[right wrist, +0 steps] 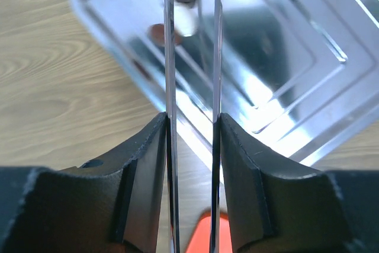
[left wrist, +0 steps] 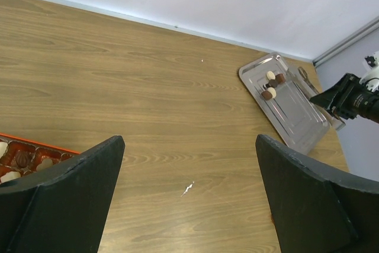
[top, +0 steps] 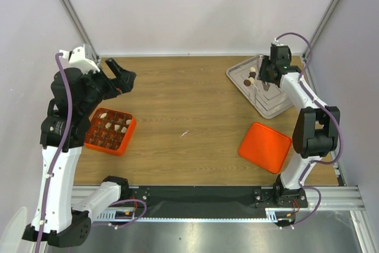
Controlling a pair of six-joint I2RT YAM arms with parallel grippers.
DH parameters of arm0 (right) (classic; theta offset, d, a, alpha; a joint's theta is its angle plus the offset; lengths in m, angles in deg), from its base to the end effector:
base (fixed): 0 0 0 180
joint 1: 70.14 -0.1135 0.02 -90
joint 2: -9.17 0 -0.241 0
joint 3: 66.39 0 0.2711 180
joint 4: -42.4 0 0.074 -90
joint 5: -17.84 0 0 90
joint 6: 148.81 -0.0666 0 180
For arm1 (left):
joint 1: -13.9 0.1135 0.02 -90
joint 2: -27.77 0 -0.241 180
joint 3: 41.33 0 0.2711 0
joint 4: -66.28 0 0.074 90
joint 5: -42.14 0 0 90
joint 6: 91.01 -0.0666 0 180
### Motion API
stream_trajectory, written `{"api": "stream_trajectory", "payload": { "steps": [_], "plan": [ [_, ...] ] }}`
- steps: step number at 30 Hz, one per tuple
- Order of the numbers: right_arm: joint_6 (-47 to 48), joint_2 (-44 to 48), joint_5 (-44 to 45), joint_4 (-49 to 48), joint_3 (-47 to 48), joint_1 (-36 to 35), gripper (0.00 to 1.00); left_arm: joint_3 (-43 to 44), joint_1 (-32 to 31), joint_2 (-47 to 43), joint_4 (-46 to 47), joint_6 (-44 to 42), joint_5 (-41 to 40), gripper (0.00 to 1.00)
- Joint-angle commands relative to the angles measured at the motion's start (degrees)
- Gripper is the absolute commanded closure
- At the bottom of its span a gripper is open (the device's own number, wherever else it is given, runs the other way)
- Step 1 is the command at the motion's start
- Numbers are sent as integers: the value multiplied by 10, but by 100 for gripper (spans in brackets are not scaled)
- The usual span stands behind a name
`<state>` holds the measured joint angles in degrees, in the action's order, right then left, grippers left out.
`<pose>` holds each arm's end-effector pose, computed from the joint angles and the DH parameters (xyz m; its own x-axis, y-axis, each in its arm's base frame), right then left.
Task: Pack the chocolate
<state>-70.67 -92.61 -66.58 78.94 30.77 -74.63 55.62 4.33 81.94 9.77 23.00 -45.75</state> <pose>0.4442 0.0284 0.2353 -0.6432 0.1547 -0.7500 0.1300 0.9872 0.0921 0.2110 -0.0381 0.4597 -0.2957 -0.3625 -0.8838 0.0887 0.9108 -0.4033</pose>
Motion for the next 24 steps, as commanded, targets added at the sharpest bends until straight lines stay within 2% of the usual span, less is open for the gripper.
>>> {"api": "stream_trajectory", "payload": {
  "steps": [1, 15, 24],
  "plan": [
    [13, -25, -21, -18, 24, 35, 57, -5, 3, 1, 29, 6, 8, 0],
    [41, -115, -94, -40, 64, 75, 56, -7, 4, 24, 43, 1, 7, 0],
    [46, -100, -90, -38, 57, 77, 55, -12, 3, 36, 56, 4, 11, 0]
  ]
}}
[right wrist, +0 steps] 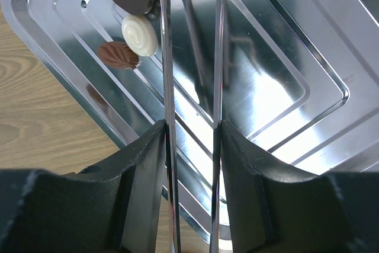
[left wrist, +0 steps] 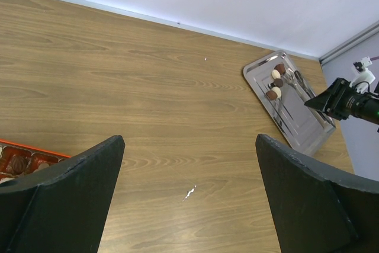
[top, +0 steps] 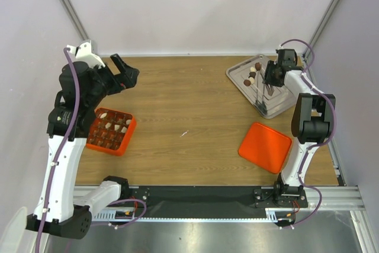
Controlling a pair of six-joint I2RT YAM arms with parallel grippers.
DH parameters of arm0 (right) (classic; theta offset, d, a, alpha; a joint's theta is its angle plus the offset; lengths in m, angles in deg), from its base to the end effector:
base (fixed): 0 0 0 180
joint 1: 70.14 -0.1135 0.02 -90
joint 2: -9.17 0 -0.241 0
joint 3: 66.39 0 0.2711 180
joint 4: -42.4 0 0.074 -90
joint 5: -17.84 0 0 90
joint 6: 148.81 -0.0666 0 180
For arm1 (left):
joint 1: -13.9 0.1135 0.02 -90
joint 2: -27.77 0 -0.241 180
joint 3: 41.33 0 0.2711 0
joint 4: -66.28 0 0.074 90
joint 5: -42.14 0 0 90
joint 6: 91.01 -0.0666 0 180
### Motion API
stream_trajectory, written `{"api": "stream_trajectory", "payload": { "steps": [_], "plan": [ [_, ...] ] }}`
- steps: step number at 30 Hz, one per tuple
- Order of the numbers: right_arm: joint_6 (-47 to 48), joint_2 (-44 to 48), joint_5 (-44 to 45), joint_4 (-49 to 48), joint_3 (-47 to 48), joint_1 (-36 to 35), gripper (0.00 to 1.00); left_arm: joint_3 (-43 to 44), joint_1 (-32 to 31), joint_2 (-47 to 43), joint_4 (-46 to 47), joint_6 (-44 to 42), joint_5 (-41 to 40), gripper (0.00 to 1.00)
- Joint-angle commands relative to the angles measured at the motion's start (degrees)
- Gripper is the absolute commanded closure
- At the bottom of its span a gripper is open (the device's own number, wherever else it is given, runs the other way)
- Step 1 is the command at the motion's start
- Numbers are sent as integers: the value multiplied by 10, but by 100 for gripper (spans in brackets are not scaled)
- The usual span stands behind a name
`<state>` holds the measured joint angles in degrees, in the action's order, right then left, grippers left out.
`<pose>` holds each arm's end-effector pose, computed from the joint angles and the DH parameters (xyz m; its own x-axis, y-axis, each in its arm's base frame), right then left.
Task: Pack the chocolate
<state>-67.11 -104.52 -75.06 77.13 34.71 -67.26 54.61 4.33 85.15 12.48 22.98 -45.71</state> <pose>0.4762 -0.0206 0.1718 -0.7242 0.1808 -0.6654 0.1217 0.9834 0.1347 0.2340 -0.0420 0.4485 -0.3189 -0.3583 -0.8775 0.0790 0.9125 -0.4013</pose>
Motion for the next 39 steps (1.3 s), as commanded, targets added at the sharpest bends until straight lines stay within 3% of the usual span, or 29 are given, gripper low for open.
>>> {"api": "stream_trajectory", "payload": {
  "steps": [1, 12, 39],
  "plan": [
    [13, 22, -7, -23, 16, 3, 55, -2, 3, 4, 30, 4, 12, 0],
    [15, 32, -27, -25, 17, 3, 55, 5, 3, 9, 30, 0, 10, 0],
    [23, -62, -41, -2, 110, 2, 57, 4, 3, 23, 37, -1, 6, 0]
  ]
}}
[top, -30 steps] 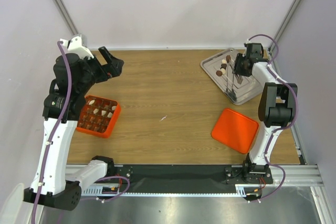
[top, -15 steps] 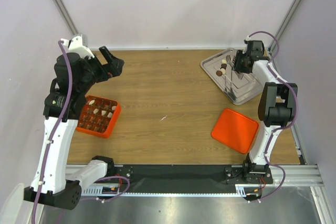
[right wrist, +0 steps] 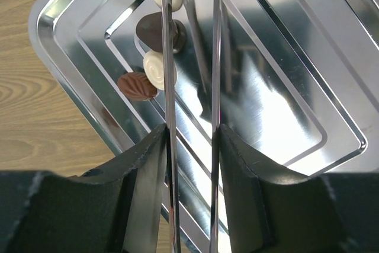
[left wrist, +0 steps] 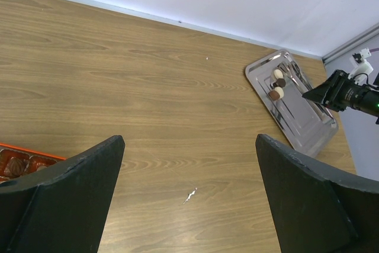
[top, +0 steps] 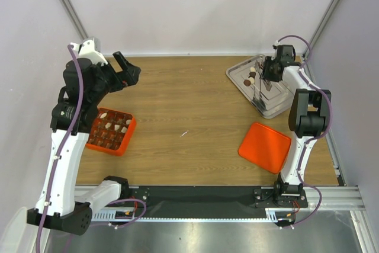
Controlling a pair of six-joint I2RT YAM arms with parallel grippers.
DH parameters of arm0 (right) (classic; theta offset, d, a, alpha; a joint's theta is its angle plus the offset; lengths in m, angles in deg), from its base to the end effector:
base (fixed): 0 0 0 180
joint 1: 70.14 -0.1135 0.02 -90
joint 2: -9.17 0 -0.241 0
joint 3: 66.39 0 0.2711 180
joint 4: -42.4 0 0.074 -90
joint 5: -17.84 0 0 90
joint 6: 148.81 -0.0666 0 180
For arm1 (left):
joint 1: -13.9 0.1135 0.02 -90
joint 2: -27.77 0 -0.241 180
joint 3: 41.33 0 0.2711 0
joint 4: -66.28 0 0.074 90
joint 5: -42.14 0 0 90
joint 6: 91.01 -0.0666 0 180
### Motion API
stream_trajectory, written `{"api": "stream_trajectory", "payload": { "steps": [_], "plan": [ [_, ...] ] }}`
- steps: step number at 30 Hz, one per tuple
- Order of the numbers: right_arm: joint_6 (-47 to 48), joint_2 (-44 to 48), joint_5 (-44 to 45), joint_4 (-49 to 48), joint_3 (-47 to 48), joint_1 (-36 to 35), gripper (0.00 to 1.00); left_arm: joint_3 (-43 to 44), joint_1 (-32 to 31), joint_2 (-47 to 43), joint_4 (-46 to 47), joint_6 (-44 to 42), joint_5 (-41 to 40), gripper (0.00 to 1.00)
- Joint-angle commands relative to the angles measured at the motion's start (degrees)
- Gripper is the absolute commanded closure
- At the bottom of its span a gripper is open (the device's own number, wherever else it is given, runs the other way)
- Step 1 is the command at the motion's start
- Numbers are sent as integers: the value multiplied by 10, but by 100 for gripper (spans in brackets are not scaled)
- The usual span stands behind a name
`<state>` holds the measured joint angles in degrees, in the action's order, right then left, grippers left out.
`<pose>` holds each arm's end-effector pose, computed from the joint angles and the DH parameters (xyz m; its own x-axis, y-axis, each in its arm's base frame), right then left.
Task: Pack the chocolate
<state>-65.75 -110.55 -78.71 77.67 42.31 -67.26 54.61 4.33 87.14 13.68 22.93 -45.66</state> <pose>0.5022 -0.0177 0.1697 -0.7201 0.1564 -0.6760 0.0586 0.9845 0.1653 0.2461 -0.0441 0.4436 -0.3310 -0.3554 -0.8741 0.0746 0.9136 -0.3997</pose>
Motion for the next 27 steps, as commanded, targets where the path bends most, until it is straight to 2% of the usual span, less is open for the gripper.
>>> {"api": "stream_trajectory", "payload": {
  "steps": [1, 10, 14, 19, 22, 26, 27],
  "plan": [
    [11, -2, -6, -7, 35, 2, 57, 4, 3, 4, 25, 0, 4, 0],
    [15, 4, 3, 27, 64, 1, 65, 11, 4, -3, 21, 0, 6, 0],
    [11, 47, 14, 42, 61, -4, 67, 24, 3, -8, 10, -1, 6, 0],
    [-8, 114, -15, 54, 38, -27, 68, 39, 3, -17, 2, 2, 10, 0],
    [-30, 171, -14, 41, 0, -87, 68, 46, 3, -28, -6, 6, 17, 0],
    [-68, 222, 1, 0, -46, -213, 68, 54, 3, -44, -25, 5, 21, 0],
    [-91, 228, 18, -22, -50, -272, 68, 66, 3, -46, -31, 4, 20, 0]
  ]
}}
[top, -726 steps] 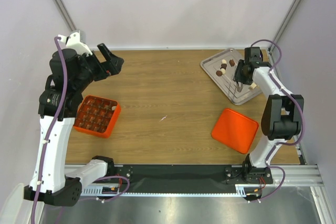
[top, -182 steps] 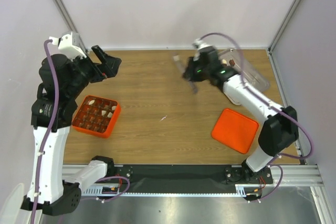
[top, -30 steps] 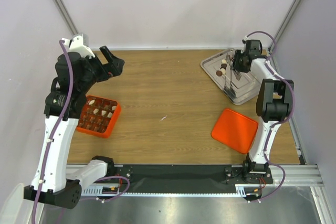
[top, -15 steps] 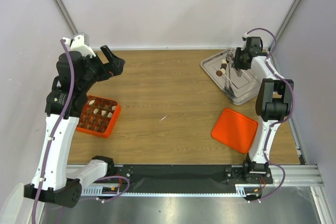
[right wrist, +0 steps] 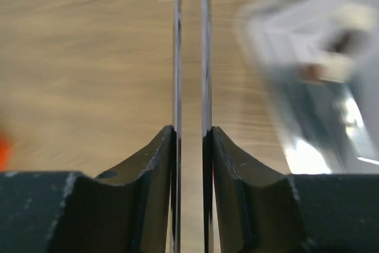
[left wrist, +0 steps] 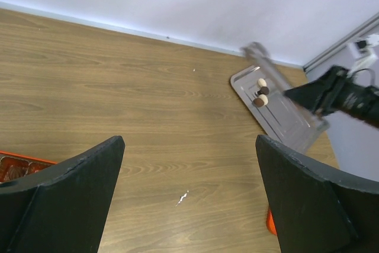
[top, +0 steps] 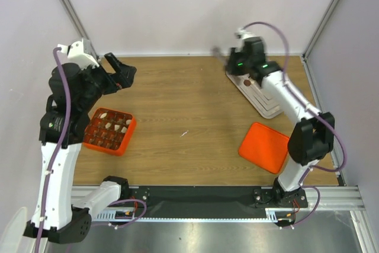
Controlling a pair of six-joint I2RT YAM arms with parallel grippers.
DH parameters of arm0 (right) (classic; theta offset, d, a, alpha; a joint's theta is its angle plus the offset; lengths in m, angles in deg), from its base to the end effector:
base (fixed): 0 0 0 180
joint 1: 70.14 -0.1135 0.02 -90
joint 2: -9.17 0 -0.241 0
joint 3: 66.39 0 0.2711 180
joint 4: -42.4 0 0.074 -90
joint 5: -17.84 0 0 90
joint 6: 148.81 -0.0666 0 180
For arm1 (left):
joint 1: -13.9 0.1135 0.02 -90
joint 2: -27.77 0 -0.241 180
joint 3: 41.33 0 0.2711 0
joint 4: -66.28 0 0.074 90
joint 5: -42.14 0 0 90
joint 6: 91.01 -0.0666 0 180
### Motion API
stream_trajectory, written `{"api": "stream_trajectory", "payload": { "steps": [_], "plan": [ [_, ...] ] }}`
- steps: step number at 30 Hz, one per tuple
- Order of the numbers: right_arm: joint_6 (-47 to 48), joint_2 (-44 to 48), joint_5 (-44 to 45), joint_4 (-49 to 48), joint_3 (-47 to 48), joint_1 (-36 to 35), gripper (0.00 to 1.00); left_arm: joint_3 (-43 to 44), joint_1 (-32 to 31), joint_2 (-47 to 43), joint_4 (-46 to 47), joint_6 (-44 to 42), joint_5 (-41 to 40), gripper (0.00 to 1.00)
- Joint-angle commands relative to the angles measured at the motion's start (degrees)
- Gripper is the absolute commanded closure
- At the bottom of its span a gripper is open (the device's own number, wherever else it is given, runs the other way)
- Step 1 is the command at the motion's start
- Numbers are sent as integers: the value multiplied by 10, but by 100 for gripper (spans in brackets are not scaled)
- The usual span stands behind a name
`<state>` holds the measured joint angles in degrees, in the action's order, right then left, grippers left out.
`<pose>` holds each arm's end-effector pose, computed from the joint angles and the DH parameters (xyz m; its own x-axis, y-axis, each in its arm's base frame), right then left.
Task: Pack the chocolate
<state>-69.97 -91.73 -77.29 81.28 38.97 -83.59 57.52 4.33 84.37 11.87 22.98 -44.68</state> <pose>0.4378 0.1108 0.2919 -0.5981 0.0552 -0.7995 -0.1913 0.9590 0.2092 0.2216 -0.0411 0.4674 -0.2790 -0.3646 -0.8884 0.1161 0.9055 -0.4081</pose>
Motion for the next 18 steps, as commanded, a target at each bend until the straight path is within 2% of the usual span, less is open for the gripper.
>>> {"api": "stream_trajectory", "payload": {
  "steps": [1, 2, 3, 6, 9, 14, 18],
  "plan": [
    [-59, 45, 6, -72, -27, -135, 68, 42, 3, -22, -22, 3, 10, 0],
    [-68, 45, 3, -88, -28, -161, 68, 46, 4, -25, -25, 4, 10, 0],
    [-84, 41, 7, -119, -29, -221, 68, 51, 3, -28, -26, 6, 16, 1],
    [-93, 0, 12, -162, 2, -299, 67, 58, 3, -32, -31, 12, 38, 0],
    [-88, -89, 10, -142, 100, -394, 67, 68, 3, -30, -42, 14, 48, 0],
    [-69, -246, 5, -76, 295, -463, 68, 54, 3, -40, -32, 19, 63, 0],
    [-63, -313, -14, -75, 363, -496, 68, 43, 3, -47, -18, 26, 84, 0]
  ]
}}
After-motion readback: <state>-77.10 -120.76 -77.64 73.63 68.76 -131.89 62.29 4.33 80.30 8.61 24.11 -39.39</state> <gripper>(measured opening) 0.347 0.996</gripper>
